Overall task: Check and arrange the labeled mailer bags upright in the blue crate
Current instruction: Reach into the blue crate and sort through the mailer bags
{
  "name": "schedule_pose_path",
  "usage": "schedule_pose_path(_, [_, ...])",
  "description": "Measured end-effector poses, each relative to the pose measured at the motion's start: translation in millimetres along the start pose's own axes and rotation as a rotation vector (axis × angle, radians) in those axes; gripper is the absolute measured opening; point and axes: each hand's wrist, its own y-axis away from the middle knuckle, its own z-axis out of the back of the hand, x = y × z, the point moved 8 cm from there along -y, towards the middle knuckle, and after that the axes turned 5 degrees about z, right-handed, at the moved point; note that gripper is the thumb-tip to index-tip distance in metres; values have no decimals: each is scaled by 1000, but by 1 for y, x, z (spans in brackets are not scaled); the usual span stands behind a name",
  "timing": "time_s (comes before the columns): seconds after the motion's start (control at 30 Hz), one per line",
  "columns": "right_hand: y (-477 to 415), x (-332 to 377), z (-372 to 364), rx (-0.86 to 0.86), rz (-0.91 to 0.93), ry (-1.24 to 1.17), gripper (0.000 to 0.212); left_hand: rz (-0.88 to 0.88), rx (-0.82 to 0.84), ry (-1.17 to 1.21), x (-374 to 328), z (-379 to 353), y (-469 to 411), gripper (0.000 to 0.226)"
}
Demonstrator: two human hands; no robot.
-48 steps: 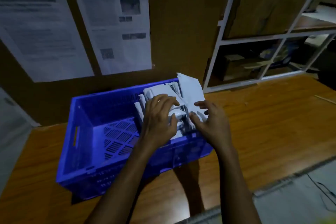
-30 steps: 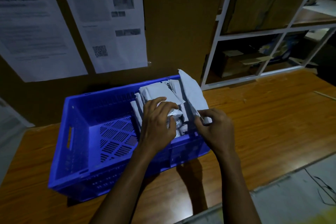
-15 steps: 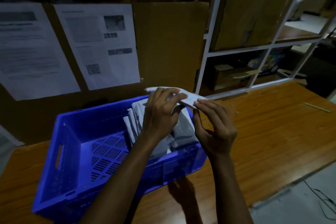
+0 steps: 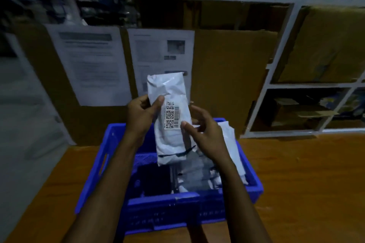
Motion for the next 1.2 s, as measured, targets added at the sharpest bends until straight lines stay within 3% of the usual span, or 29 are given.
schedule_pose_path(0.13, [5, -4, -42, 131, -108, -111, 49, 145, -100, 30, 20, 50, -11, 14])
schedule_pose_path(0.23, [7, -5, -67, 147, -143, -89, 30, 218, -148, -4, 39, 85, -19, 6])
schedule_pose_path(0.33, [6, -9, -92, 157, -145, 90, 10, 307, -217, -82, 65, 121, -26, 5])
schedule_pose_path(0.53, [18, -36, -144, 397, -257, 441, 9, 366, -255, -389, 116, 157, -32, 21])
schedule_pose_path(0.73, [18, -65, -171, 466, -383, 554, 9, 334, -137, -820, 152, 142, -35, 10])
schedule_pose_path(0.8, [16, -76, -178, 503, -428, 542, 6, 398, -118, -871, 157, 139, -39, 20])
schedule_pose_path(0.93, [22, -95, -193, 646, -556, 477, 19, 537, 53, -867, 170, 124, -41, 18])
schedule_pose_path(1.07, [21, -106, -222, 835, -539, 577, 34, 666, 143, -778, 194, 123, -34, 4])
schedule_pose_path(1.2, [31, -115, -245, 1020, -459, 670, 39, 718, 228, -877, 210, 125, -29, 12])
